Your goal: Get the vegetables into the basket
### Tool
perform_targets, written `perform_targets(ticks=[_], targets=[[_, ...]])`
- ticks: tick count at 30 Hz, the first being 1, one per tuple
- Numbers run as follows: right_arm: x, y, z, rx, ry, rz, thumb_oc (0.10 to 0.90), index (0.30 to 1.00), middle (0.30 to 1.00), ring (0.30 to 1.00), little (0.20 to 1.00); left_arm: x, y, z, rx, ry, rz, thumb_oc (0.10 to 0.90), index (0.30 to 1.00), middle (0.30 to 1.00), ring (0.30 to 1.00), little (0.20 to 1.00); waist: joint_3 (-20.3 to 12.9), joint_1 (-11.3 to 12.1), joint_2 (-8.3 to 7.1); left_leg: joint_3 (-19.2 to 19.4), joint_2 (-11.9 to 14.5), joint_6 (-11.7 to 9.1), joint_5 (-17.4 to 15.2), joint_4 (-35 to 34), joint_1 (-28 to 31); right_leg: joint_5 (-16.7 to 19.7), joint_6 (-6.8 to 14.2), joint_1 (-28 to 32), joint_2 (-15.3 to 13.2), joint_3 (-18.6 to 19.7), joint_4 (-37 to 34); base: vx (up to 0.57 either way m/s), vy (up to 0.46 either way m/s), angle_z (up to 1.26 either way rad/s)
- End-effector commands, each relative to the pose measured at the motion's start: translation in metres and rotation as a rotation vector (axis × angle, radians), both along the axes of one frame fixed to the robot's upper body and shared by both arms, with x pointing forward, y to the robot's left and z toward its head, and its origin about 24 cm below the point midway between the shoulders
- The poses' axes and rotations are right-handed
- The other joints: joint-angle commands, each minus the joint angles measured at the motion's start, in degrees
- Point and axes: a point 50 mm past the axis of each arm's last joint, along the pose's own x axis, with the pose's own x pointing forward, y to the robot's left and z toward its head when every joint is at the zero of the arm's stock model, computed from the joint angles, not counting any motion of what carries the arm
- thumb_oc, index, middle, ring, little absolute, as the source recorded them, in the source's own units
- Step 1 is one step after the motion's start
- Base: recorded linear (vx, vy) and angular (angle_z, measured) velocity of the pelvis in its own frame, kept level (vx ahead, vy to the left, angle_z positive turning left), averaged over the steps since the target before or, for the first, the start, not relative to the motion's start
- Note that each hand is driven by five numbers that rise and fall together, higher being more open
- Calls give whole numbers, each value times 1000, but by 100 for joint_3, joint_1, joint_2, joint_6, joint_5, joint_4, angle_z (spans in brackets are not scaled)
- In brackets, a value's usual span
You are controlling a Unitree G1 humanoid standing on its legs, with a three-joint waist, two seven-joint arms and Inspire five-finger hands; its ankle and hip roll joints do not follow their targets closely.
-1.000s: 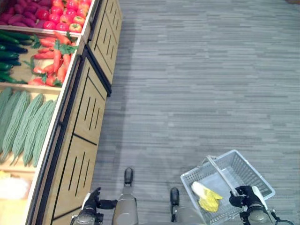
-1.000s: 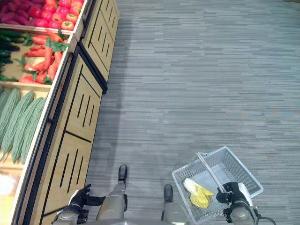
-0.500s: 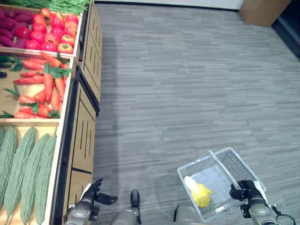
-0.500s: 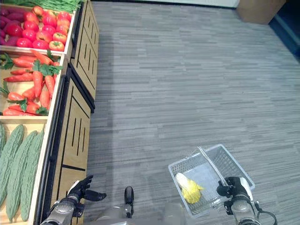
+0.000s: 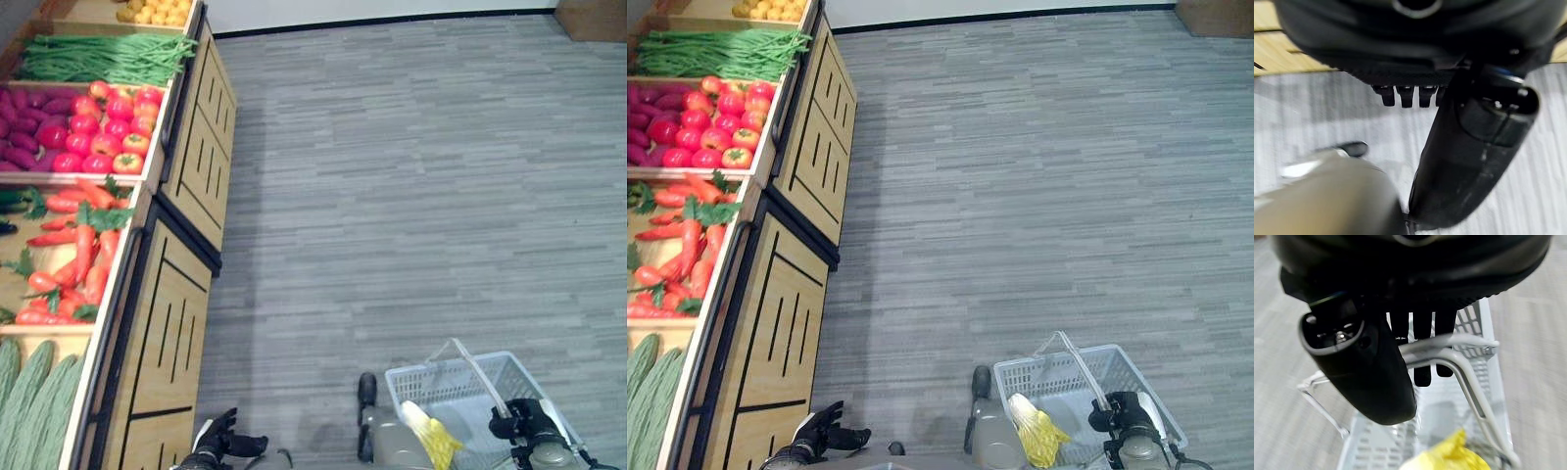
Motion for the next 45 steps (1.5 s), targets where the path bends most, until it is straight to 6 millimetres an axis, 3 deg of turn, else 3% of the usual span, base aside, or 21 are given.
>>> perform_targets(ticks=[1, 3, 4, 5, 6, 7, 8, 11, 13, 14, 18, 25, 28, 29, 30, 34, 35, 36, 40, 44, 45], targets=[[-4, -43, 34, -147, -94, -67, 400, 300, 300, 300, 300, 14, 29, 13, 65, -80, 57, 900, 1000, 1000, 1000, 1000, -31, -52, -490, -128, -260, 93, 777, 736, -689, -286, 580, -133, -474, 507, 522, 68, -157, 4], [-6, -45, 35, -150, -90, -74, 400, 300, 300, 300, 300, 17, 29, 14, 58, -91, 68, 900, 1000, 1000, 1000, 1000, 6, -36, -517, -123, -275, 118, 782, 856, -852, -330, 553, -54, -497, 481, 506, 107, -135, 2], [-13, -47, 34, -151, -89, -107, 400, 300, 300, 300, 300, 23, 27, 16, 51, -111, 73, 900, 1000, 1000, 1000, 1000, 68, -6, -541, 77, -234, 220, 694, 512, -1268, -427, 552, 125, -543, 460, 424, 126, -120, 2], [-13, -47, 35, -151, -89, -108, 400, 300, 300, 300, 300, 24, 26, 16, 50, -111, 72, 900, 1000, 1000, 1000, 1000, 80, 3, -536, 82, -228, 220, 678, 525, -1257, -432, 553, 140, -537, 464, 423, 229, -63, 31], [-15, -47, 34, -151, -91, -114, 400, 300, 300, 300, 300, 23, 25, 15, 58, -103, 66, 900, 1000, 1000, 1000, 1000, 42, 13, -528, 242, -154, 279, 521, -169, -1562, -533, 617, 247, -551, 465, 336, 151, 0, 45], [-15, -47, 34, -152, -90, -114, 400, 300, 300, 300, 300, 23, 25, 15, 58, -102, 66, 900, 1000, 1000, 1000, 1000, 56, 32, -533, 263, -153, 279, 515, -191, -1519, -545, 619, 269, -552, 481, 338, 339, 66, 49], [-16, -47, 33, -161, -81, -112, 400, 300, 300, 300, 300, 24, 22, 14, 61, -105, 53, 900, 1000, 1000, 1000, 1000, 24, 117, -424, 236, 22, 258, 883, -999, -1833, -686, 662, 398, -474, 528, 333, 201, 66, 16], [-16, -42, 28, -154, -57, -92, 400, 300, 300, 300, 300, 20, 24, 13, 76, -82, 53, 900, 1000, 1000, 1000, 1000, -4, 240, -373, 80, 41, 195, 1206, -1326, -1940, -932, 661, 646, -391, 742, 468, 374, 153, -50], [-21, -37, 23, -138, -40, -84, 400, 300, 300, 300, 300, 18, 27, 13, 84, -77, 64, 900, 1000, 1000, 1000, 1000, -73, 232, -417, 279, -24, 279, 1064, -1231, -1826, -1035, 716, 786, -460, 809, 558, 496, 317, -72], [-29, -32, 15, -109, -1, -96, 400, 300, 300, 300, 300, 16, 30, 13, 100, -60, 28, 900, 1000, 1000, 1000, 1000, -203, 251, -569, 457, -270, 463, 767, -1064, -1740, -871, 886, 929, -776, 938, 596, 415, 343, -61], [-29, -25, 8, -82, 16, -96, 400, 300, 300, 300, 300, 22, 31, 16, 103, -81, -3, 900, 1000, 1000, 1000, 1000, -243, 268, -768, 651, -512, 620, 416, -732, -1823, -227, 1106, 861, -1074, 1094, 610, 229, 246, -20], [-19, -14, 3, -58, 9, -62, 400, 300, 300, 300, 300, 25, 35, 18, 115, -96, -2, 900, 1000, 1000, 1000, 1000, -271, 331, -957, 733, -658, 765, 173, -665, -1846, 477, 1276, 750, -1242, 1212, 566, 72, 101, -1], [-11, -10, 3, -55, -4, -37, 400, 300, 300, 300, 300, 24, 40, 20, 125, -104, 1, 900, 1000, 1000, 1000, 1000, -257, 383, -966, 726, -701, 856, 197, -890, -1704, 787, 1335, 570, -1225, 1269, 883, 40, 111, -22], [0, -8, 7, -59, -31, -10, 400, 300, 300, 300, 300, 24, 40, 20, 128, -103, -14, 900, 1000, 1000, 1000, 1000, -171, 411, -878, 714, -689, 935, 219, -983, -1623, 935, 1324, 377, -1190, 1224, 1370, 50, 203, -31], [8, -6, 8, -55, -52, 7, 400, 300, 300, 300, 300, 22, 40, 20, 131, -95, -25, 900, 1000, 1000, 1000, 1000, -107, 405, -789, 662, -673, 965, 203, -1055, -1508, 804, 1275, 239, -1074, 1276, 1751, 69, 194, -23], [20, 0, 10, -47, -75, 44, 400, 300, 300, 300, 300, 22, 41, 20, 137, -90, -26, 900, 1000, 1000, 1000, 1000, -43, 334, -691, 629, -670, 932, 172, -1188, -1193, 391, 1171, -86, -926, 1145, 1581, 147, 48, 2], [28, 3, 13, -50, -103, 72, 400, 300, 300, 300, 300, 22, 42, 19, 133, -85, -2, 900, 1000, 1000, 1000, 1000, 16, 263, -659, 550, -660, 877, 149, -1196, -1041, 61, 1136, -330, -808, 1128, 1141, 307, -117, 30], [35, 6, 16, -52, -132, 90, 400, 300, 300, 300, 300, 21, 42, 18, 127, -80, 27, 900, 1000, 1000, 1000, 1000, 105, 139, -686, 393, -695, 811, 50, -1165, -843, 136, 1168, -536, -756, 1273, 603, 314, -118, 32], [35, 5, 18, -57, -138, 100, 400, 300, 300, 300, 300, 17, 42, 16, 117, -69, 62, 900, 1000, 1000, 1000, 1000, 153, -23, -674, 116, -684, 726, -145, -1103, -529, 334, 1238, -742, -652, 1599, 292, 224, -132, 51], [30, 3, 17, -56, -133, 99, 400, 300, 300, 300, 300, 7, 40, 12, 100, -38, 88, 900, 1000, 1000, 1000, 1000, 29, -48, -698, -86, -574, 577, -214, -998, -357, 177, 1115, -505, -598, 1416, 371, 199, -276, 88], [27, -2, 20, -62, -139, 81, 400, 300, 300, 300, 300, 7, 39, 11, 91, -40, 99, 900, 1000, 1000, 1000, 1000, -39, -42, -648, -223, -428, 471, -78, -964, -362, 34, 998, -431, -503, 1314, 450, 135, -341, 118]])
